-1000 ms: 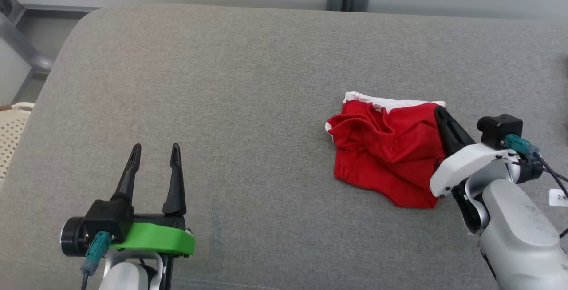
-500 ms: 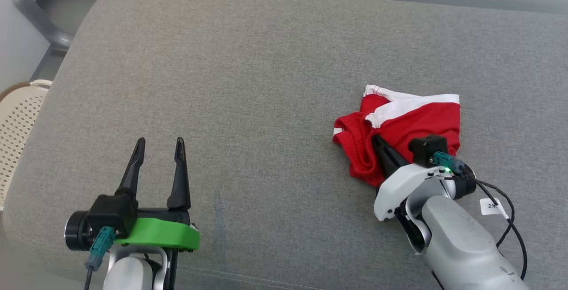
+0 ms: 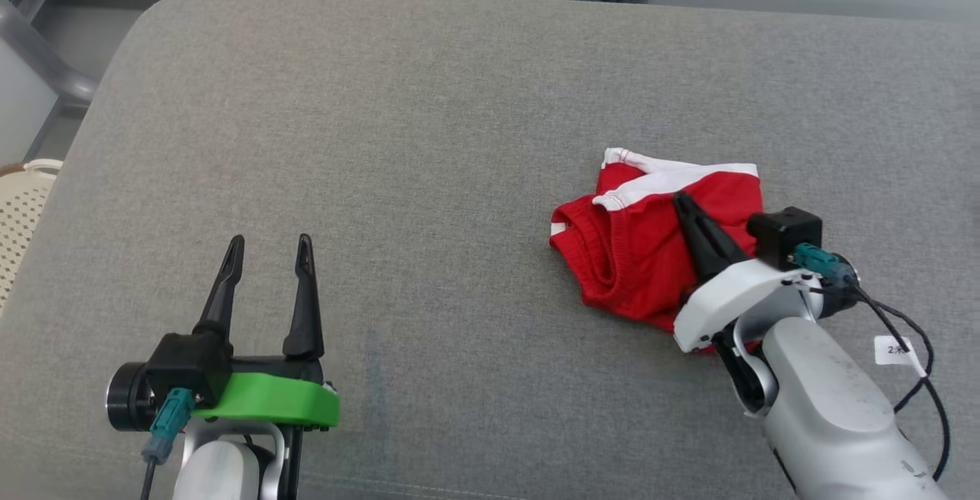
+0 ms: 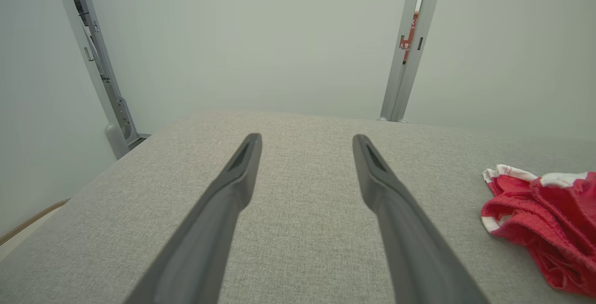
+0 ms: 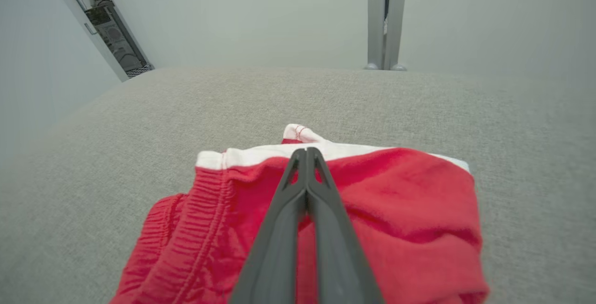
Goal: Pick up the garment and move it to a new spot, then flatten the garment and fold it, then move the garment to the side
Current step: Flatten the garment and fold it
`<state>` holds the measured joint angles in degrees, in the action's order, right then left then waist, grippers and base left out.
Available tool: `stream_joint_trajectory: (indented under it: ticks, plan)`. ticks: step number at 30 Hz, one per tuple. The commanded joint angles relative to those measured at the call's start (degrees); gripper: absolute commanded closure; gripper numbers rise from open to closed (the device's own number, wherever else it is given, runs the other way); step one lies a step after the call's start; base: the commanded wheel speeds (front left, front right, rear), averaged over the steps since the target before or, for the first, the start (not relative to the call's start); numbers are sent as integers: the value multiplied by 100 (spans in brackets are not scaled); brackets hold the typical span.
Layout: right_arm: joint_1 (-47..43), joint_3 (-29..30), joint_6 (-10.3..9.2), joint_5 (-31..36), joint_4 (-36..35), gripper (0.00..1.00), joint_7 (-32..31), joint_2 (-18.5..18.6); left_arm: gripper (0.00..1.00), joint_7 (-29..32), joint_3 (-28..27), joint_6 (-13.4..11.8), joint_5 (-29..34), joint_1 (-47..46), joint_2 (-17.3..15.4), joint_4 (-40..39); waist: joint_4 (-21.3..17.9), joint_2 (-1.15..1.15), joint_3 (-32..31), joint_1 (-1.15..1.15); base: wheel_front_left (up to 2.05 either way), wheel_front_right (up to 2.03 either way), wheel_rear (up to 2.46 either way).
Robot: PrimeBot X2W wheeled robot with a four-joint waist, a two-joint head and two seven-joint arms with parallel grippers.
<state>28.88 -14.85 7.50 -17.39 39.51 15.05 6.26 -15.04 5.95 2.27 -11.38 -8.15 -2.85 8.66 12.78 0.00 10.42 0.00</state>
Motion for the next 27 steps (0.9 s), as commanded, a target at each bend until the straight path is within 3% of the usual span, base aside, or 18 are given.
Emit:
stream_joint_trajectory:
  ticks: [1,15,16,17,18,27]
  plan:
    - [-132,81,-5,58,-118,100,11,71,0,-17,-33,14,27,14,-11,7,-132,0,-103,0,0,0,0]
    - [-1199,1079,-5,115,-1738,98,12,708,0,-17,-413,147,184,273,-36,2,-862,0,-574,0,0,0,0]
    - [-1297,1118,-5,116,-1865,54,13,730,0,-17,-436,155,193,294,-35,-2,-910,0,-601,0,0,0,0]
    - [-1377,1143,-5,121,-1963,22,12,747,0,-17,-452,163,198,310,-34,-5,-947,0,-625,0,0,0,0]
    - [-1492,1190,-5,111,-2102,0,12,758,0,-17,-470,176,207,333,-33,-5,-997,0,-663,0,0,0,0]
    - [-2239,1379,-5,131,-2875,0,12,690,0,-17,-616,221,238,537,-42,-15,-1208,0,-939,0,0,0,0]
